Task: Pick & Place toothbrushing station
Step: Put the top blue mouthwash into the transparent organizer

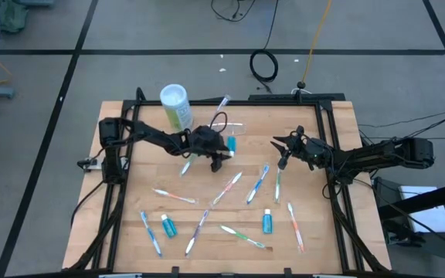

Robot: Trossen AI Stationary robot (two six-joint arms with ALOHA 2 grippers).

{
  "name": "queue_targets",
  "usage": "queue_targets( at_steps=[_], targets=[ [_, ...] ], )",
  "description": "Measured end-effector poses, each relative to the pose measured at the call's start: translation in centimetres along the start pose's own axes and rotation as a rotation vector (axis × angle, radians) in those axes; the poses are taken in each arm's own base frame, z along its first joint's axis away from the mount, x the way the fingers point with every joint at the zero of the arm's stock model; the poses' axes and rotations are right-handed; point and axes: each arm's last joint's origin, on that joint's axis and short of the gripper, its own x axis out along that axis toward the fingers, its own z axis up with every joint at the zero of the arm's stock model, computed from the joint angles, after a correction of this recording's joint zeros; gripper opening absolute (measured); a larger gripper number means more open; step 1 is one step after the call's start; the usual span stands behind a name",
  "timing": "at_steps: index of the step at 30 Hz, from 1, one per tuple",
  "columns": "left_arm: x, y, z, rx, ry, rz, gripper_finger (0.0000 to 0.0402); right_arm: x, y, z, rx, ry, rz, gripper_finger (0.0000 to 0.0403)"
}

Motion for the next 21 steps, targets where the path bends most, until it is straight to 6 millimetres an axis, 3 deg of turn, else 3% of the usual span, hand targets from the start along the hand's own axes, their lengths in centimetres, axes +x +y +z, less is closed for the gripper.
queue_targets(
  at_steps=[6, 14, 21],
  targets=[
    [0.2, -2.8, -0.4, -0.169, -0.061, 0.306, 0.0184, 0.0, 0.0, 0.0, -0.001, 0.0, 0.0, 0.0086],
    [0.3, -7.4, 0.2, -0.185, -0.207, 0.486, 0.0184, 0.0, 0.0, 0.0, 0.0, -0.001, 0.0, 0.0086],
    [4.3, -8.4, 1.3, -0.1, -0.084, 0.553, 0.0184, 0.0, 0.0, 0.1, 0.002, -0.006, -0.001, 0.0086]
  ],
)
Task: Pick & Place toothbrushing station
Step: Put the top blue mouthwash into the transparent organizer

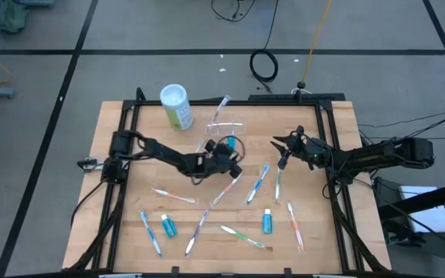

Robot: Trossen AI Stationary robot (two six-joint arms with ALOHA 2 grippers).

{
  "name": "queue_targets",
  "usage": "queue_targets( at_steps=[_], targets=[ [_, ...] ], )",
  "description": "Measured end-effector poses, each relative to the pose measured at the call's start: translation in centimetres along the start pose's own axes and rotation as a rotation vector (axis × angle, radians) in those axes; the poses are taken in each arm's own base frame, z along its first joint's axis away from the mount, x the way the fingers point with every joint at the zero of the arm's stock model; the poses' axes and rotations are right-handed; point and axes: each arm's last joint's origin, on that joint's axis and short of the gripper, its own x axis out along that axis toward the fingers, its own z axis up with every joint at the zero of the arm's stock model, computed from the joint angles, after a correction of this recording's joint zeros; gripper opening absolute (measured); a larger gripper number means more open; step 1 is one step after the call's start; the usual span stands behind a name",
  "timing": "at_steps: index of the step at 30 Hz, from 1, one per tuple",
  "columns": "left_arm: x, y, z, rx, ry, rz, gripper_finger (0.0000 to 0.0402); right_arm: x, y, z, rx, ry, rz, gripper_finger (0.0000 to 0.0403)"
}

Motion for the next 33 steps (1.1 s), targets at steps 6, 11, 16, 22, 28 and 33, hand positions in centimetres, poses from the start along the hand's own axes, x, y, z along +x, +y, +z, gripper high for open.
queue_targets(
  at_steps=[6, 11, 16, 22, 28, 33],
  targets=[
    [1.1, -0.6, 0.8, 0.038, 0.073, 0.128, 0.0184, 0.0, 0.0, -0.1, -0.003, 0.007, 0.001, 0.0086],
    [1.0, -0.3, 0.1, 0.015, 0.122, 0.156, 0.0184, 0.0, 0.0, -0.1, -0.003, 0.008, 0.0, 0.0086],
    [0.7, 0.2, -0.6, 0.009, 0.186, 0.197, 0.0184, 0.0, 0.0, -0.1, -0.003, 0.008, 0.0, 0.0086],
    [0.7, 0.4, -0.8, 0.03, 0.206, 0.215, 0.0184, 0.0, 0.0, -0.1, -0.003, 0.008, 0.0, 0.0086],
    [1.1, 0.9, -0.7, 0.11, 0.269, 0.148, 0.0184, 0.0, 0.0, -0.1, -0.002, 0.008, 0.0, 0.0086],
    [1.5, 1.4, -0.5, 0.104, 0.31, 0.094, 0.0184, 0.0, 0.0, -0.1, -0.003, 0.008, 0.001, 0.0086]
  ],
)
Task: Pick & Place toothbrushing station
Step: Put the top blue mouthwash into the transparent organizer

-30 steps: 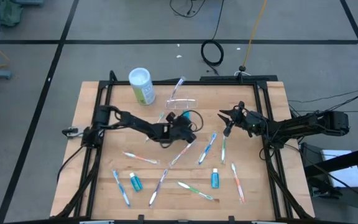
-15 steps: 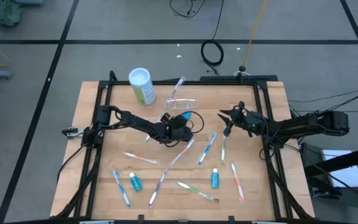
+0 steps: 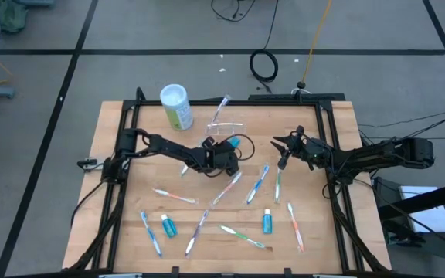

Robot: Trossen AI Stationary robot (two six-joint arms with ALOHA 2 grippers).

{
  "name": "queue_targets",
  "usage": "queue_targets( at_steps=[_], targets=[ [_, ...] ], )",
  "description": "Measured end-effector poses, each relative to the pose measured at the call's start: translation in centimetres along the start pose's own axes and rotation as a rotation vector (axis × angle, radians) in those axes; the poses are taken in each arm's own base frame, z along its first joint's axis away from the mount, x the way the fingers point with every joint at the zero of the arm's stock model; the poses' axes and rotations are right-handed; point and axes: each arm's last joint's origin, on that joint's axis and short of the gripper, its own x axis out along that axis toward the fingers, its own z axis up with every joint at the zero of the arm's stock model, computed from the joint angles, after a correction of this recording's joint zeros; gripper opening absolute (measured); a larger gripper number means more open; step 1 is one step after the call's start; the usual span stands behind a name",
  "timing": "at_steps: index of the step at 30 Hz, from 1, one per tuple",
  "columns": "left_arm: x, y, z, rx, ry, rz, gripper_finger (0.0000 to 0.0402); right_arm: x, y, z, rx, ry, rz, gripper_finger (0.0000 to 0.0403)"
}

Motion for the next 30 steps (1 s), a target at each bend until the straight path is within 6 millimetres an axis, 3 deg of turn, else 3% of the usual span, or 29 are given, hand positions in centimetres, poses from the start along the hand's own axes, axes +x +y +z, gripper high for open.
queue_targets(
  at_steps=[16, 25, 30],
  targets=[
    [0.09, 0.21, -0.31, 0.044, 0.049, -0.019, 0.018, 0.0, 0.0, -0.01, 0.0, 0.001, 0.0, 0.0086],
    [0.12, 0.19, -0.47, 0.054, 0.062, -0.023, 0.0084, 0.0, 0.0, -0.01, 0.0, 0.001, 0.0, 0.0086],
    [-0.27, 0.02, -0.49, 0.078, 0.058, -0.025, 0.0084, 0.0, 0.0, -0.01, 0.0, 0.001, 0.0, 0.0086]
  ],
)
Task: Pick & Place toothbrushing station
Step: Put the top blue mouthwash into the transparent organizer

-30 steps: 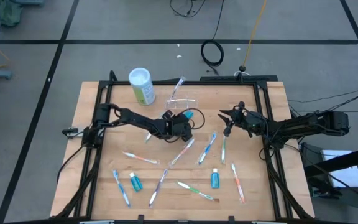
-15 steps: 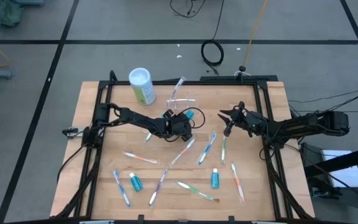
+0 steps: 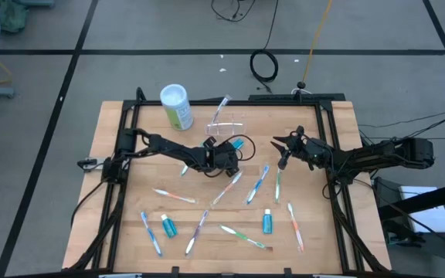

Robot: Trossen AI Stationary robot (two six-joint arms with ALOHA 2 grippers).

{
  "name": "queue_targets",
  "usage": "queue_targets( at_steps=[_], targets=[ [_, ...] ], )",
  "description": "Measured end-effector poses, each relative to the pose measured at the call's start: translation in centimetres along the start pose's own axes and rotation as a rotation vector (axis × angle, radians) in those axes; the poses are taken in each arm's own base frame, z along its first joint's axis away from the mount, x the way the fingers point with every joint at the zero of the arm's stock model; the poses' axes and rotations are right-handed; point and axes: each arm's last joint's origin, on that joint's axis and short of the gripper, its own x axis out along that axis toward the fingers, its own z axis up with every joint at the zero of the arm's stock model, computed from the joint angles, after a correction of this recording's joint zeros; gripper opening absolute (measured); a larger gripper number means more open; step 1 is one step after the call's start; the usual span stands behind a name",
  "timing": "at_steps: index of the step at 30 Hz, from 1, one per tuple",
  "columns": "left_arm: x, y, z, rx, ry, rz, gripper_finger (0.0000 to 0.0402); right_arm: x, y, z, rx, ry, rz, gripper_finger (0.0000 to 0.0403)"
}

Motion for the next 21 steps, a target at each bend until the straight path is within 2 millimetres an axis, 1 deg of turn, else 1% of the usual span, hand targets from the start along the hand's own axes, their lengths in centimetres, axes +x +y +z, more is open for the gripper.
queue_targets(
  at_steps=[3, 6, 10, 13, 16, 19, 21],
  targets=[
    [-1.1, 0.0, 0.2, 0.083, 0.007, -0.009, 0.0091, 0.0, 0.0, 0.0, -0.001, 0.003, 0.001, 0.0086],
    [-3.2, 0.3, 0.8, 0.184, 0.008, -0.03, 0.0092, 0.0, 0.0, -0.1, -0.003, 0.009, 0.0, 0.0086],
    [-7.2, 1.4, 3.5, 0.275, -0.067, -0.067, 0.0087, 0.0, 0.0, -0.1, -0.003, 0.008, 0.0, 0.0086],
    [-9.3, 1.7, 5.5, 0.347, -0.133, -0.101, 0.0087, 0.0, 0.0, -0.1, -0.004, 0.009, -0.001, 0.0086],
    [-10.7, 1.4, 7.1, 0.462, -0.197, -0.094, 0.0086, 0.0, 0.0, -0.1, -0.004, 0.011, 0.0, 0.0086],
    [-11.9, 1.3, 8.4, 0.582, -0.261, -0.019, 0.0086, 0.0, 0.0, -0.2, -0.004, 0.013, 0.0, 0.0086],
    [-12.2, 1.5, 9.0, 0.664, -0.275, 0.046, 0.0086, 0.0, 0.0, -0.2, -0.006, 0.015, 0.0, 0.0086]
  ],
)
